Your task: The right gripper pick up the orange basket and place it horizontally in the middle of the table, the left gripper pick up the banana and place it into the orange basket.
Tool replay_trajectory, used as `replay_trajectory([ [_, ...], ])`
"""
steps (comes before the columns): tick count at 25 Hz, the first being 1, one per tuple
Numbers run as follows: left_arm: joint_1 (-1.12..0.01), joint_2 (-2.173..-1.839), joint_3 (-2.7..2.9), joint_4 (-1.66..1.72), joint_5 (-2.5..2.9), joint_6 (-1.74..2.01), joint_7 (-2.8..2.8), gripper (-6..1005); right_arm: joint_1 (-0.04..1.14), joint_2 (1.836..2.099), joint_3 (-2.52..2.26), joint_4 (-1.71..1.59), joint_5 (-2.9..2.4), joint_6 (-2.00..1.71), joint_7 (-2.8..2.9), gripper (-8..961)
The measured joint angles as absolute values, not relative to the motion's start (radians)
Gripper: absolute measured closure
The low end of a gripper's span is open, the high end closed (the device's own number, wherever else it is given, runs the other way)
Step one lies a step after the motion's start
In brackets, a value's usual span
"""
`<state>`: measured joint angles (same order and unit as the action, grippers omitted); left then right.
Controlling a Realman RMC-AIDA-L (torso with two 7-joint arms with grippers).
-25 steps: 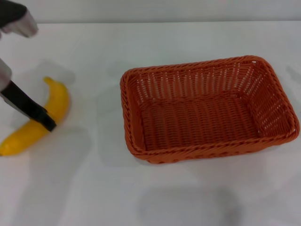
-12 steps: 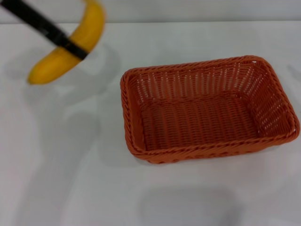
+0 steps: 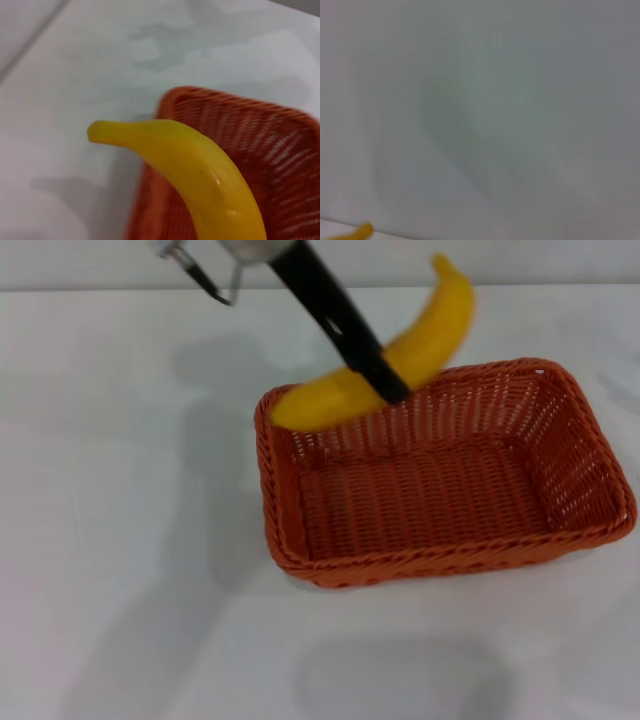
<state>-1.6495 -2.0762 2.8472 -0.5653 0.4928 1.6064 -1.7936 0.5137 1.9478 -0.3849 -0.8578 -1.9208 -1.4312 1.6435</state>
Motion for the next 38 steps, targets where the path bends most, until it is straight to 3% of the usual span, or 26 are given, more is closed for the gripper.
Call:
replay_trajectory([
  [12, -1.651, -2.082, 2.846, -0.348, 0.470, 1.462, -1.855, 466, 0.490, 1.954, -0.388, -0.862, -1.919, -1.450, 1.601, 193],
  [20, -1.554, -2.077, 2.845, -0.412, 0.360, 1.473, -1.774, 289, 0.460, 1.957, -0.379, -0.864, -1.884, -1.457, 1.548, 192],
  [26, -1.364, -2.075, 2.845, -0.668, 0.029, 1.608, -1.551, 116, 0.426, 1.986, -0.380, -0.837, -1.754, -1.456, 1.426, 196],
  [38, -0.790, -2.075, 2.846, -0.929, -0.790, 1.746, -1.252, 116, 0.428, 2.006, -0.388, -0.588, -1.572, -1.471, 1.092, 199],
])
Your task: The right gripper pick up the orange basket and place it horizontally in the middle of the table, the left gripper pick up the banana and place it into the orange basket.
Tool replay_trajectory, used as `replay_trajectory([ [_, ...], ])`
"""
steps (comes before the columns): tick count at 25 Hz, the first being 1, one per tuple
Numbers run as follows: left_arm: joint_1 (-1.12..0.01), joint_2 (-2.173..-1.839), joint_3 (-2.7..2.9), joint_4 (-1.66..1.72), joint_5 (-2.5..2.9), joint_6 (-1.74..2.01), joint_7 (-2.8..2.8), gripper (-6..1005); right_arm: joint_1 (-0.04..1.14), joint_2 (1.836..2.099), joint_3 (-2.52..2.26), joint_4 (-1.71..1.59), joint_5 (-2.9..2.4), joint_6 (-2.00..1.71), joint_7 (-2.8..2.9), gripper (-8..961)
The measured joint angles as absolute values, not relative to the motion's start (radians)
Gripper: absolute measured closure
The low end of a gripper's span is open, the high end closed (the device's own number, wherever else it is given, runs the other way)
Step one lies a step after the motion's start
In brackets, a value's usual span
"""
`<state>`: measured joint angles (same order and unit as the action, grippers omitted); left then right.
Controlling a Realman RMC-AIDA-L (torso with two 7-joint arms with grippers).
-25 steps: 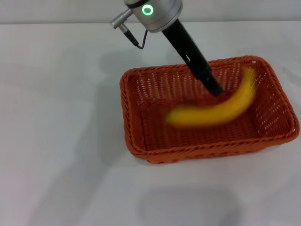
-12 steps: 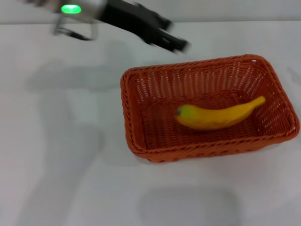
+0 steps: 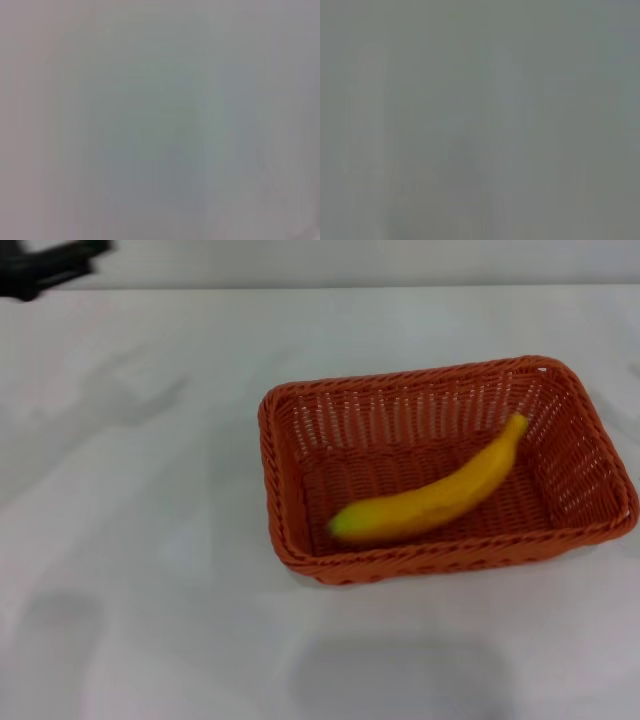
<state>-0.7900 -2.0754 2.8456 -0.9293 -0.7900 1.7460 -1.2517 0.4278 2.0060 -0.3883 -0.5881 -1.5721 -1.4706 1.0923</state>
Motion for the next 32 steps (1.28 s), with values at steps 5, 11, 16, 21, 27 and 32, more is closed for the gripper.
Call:
replay_trajectory([
  [5, -0.571, -2.078, 2.844, -0.834, -1.034, 1.743, -1.138, 116, 0.426, 2.009, -0.388, -0.414, -1.418, -1.500, 0.869, 199],
  [11, -0.372, -2.076, 2.843, -0.613, -1.293, 1.727, -1.017, 115, 0.422, 2.011, -0.378, -0.211, -1.201, -1.547, 0.631, 199],
  [16, -0.276, -2.080, 2.837, -0.473, -1.424, 1.703, -0.889, 115, 0.416, 2.012, -0.376, -0.100, -1.055, -1.553, 0.501, 199],
  [21, -0.229, -2.080, 2.830, -0.312, -1.501, 1.683, -0.739, 115, 0.414, 2.012, -0.376, -0.054, -0.952, -1.496, 0.407, 199],
  [27, -0.216, -2.080, 2.830, -0.231, -1.532, 1.652, -0.649, 116, 0.411, 2.004, -0.397, -0.114, -0.953, -1.402, 0.402, 199],
  [32, -0.239, -2.079, 2.830, -0.173, -1.542, 1.582, -0.590, 116, 0.416, 2.005, -0.402, -0.132, -0.954, -1.344, 0.332, 199],
])
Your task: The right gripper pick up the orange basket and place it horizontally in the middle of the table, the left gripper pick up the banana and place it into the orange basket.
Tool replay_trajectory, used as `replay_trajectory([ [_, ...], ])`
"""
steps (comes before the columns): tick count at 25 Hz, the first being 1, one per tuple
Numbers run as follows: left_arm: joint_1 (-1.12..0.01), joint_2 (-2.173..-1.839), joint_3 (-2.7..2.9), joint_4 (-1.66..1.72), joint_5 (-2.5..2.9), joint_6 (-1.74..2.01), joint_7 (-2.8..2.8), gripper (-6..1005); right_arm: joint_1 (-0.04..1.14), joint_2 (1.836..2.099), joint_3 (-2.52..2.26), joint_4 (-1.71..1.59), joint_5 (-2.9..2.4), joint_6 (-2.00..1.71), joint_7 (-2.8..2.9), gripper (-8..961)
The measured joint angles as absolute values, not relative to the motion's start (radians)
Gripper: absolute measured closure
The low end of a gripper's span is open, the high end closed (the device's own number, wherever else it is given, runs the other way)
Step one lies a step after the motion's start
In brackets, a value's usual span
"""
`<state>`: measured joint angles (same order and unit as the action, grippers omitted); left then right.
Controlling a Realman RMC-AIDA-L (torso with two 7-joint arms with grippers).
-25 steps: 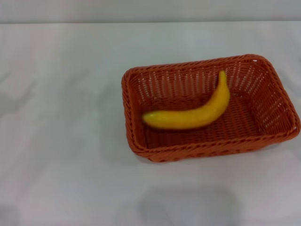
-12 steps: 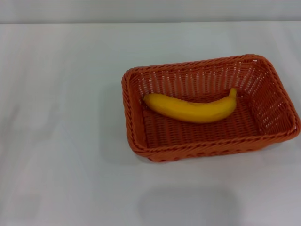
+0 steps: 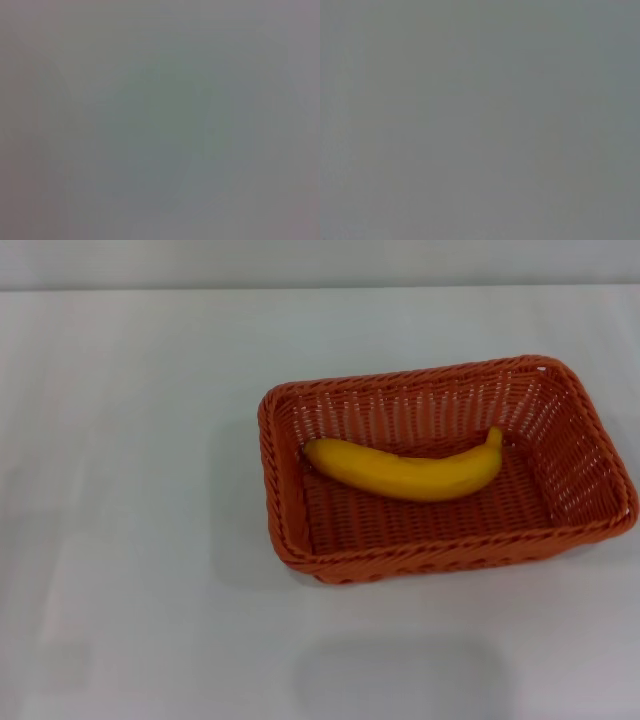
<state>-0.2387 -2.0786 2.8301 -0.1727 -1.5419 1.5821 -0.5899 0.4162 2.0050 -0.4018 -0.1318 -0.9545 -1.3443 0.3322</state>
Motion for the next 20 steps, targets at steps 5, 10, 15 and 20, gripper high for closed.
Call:
replay_trajectory([
  [5, -0.275, -2.079, 2.830, -0.127, -1.578, 1.550, -0.523, 115, 0.419, 2.008, -0.402, -0.121, -0.954, -1.341, 0.299, 199],
  [10, -0.301, -2.075, 2.830, -0.129, -1.592, 1.557, -0.507, 115, 0.425, 2.011, -0.394, -0.080, -0.947, -1.346, 0.304, 199],
  [15, -0.304, -2.075, 2.830, -0.134, -1.646, 1.559, -0.506, 115, 0.430, 2.013, -0.391, -0.033, -0.944, -1.353, 0.305, 199],
  [20, -0.312, -2.072, 2.833, -0.168, -1.653, 1.556, -0.506, 115, 0.430, 2.014, -0.390, -0.004, -0.942, -1.351, 0.306, 199],
])
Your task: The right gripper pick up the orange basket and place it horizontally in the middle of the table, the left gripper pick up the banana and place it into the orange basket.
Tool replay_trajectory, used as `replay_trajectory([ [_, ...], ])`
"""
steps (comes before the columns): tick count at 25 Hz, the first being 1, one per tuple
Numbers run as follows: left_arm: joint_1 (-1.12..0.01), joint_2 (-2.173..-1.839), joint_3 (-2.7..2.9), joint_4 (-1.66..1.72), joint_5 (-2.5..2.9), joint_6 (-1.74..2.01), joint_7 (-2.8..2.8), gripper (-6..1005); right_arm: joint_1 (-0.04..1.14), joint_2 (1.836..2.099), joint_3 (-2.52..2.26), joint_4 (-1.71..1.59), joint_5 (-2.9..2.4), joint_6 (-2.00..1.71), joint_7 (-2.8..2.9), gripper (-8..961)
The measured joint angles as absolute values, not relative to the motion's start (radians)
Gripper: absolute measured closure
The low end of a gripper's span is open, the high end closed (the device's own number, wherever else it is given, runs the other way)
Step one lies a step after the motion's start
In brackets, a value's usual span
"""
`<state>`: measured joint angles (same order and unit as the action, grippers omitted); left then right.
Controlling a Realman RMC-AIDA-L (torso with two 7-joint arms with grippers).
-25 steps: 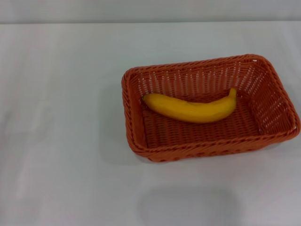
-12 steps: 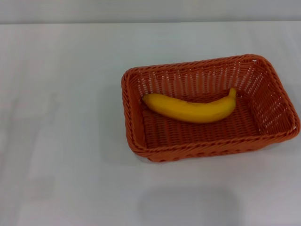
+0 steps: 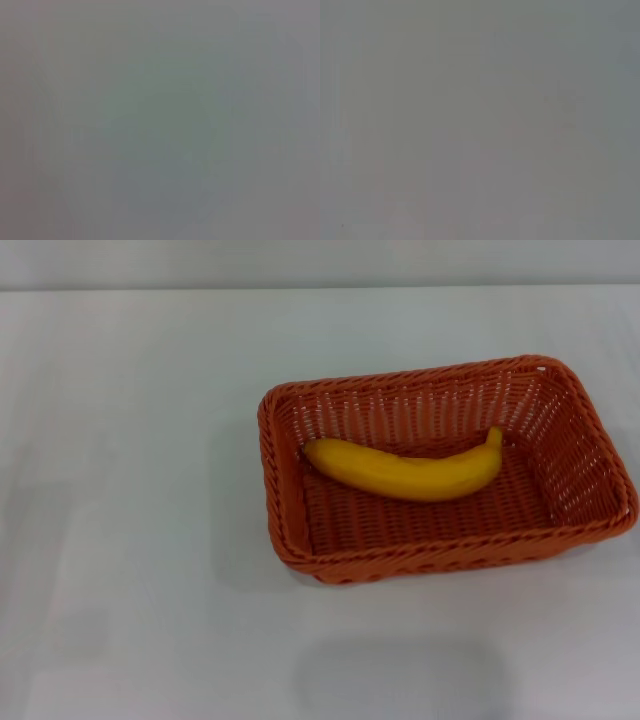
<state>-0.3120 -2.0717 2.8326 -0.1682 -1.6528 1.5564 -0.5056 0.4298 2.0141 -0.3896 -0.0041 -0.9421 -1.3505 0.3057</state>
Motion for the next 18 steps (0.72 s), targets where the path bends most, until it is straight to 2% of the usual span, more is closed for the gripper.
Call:
replay_trajectory([
  [18, -0.343, -2.075, 2.835, -0.187, -1.681, 1.557, -0.510, 116, 0.442, 2.013, -0.388, -0.014, -0.905, -1.351, 0.305, 199],
])
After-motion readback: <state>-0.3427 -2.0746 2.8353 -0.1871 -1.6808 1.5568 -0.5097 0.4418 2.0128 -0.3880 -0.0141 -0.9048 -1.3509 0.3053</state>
